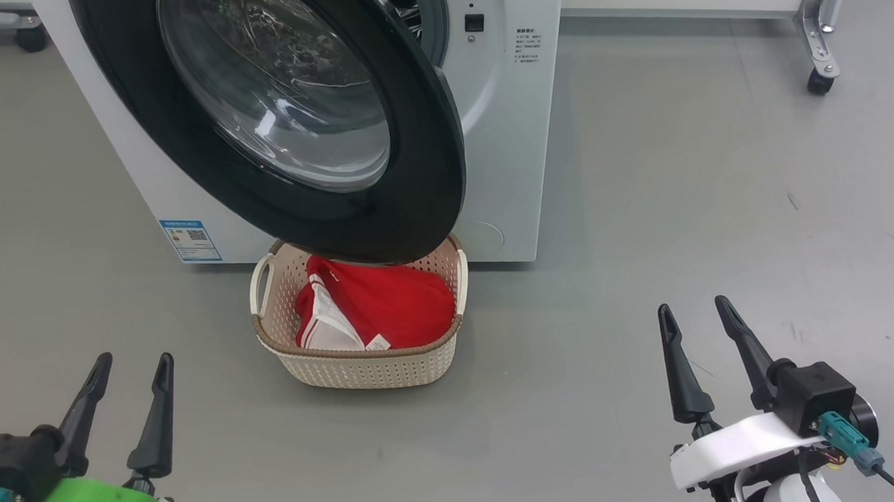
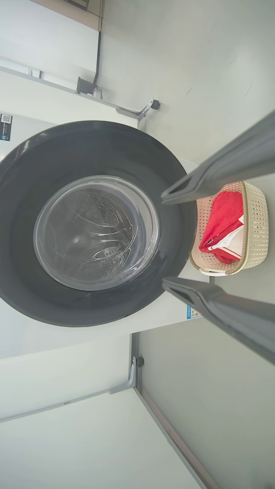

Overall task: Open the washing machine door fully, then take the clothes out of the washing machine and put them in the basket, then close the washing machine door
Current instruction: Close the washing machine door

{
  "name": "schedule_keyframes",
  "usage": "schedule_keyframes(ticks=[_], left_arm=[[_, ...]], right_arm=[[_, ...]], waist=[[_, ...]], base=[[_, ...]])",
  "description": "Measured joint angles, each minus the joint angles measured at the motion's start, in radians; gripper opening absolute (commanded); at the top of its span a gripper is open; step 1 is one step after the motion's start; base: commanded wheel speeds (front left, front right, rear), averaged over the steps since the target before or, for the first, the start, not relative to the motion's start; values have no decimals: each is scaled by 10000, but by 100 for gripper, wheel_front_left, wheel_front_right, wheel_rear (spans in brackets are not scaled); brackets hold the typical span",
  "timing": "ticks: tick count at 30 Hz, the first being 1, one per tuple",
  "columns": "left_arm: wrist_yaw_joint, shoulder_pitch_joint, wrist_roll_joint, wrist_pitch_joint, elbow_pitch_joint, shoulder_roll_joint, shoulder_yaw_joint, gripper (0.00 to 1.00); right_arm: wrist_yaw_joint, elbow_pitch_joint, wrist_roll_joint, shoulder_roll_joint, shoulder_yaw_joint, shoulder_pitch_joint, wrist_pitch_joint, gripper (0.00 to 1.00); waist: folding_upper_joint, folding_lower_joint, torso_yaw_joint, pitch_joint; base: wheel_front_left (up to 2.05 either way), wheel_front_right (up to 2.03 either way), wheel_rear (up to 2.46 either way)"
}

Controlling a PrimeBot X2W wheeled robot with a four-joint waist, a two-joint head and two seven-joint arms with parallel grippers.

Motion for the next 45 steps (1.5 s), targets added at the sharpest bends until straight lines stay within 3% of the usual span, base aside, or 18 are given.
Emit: schedule_keyframes(ticks=[21, 45], left_arm=[[-105, 604, 1112, 0, -514, -913, 675, 100], [-192, 821, 1730, 0, -639, -1363, 1062, 100]], right_arm=[[96, 42, -15, 42, -50, -1, 0, 100], [138, 46, -104, 65, -79, -1, 0, 100]], waist=[[0, 0, -15, 12], [0, 0, -24, 65]], base=[[0, 0, 0], [0, 0, 0]])
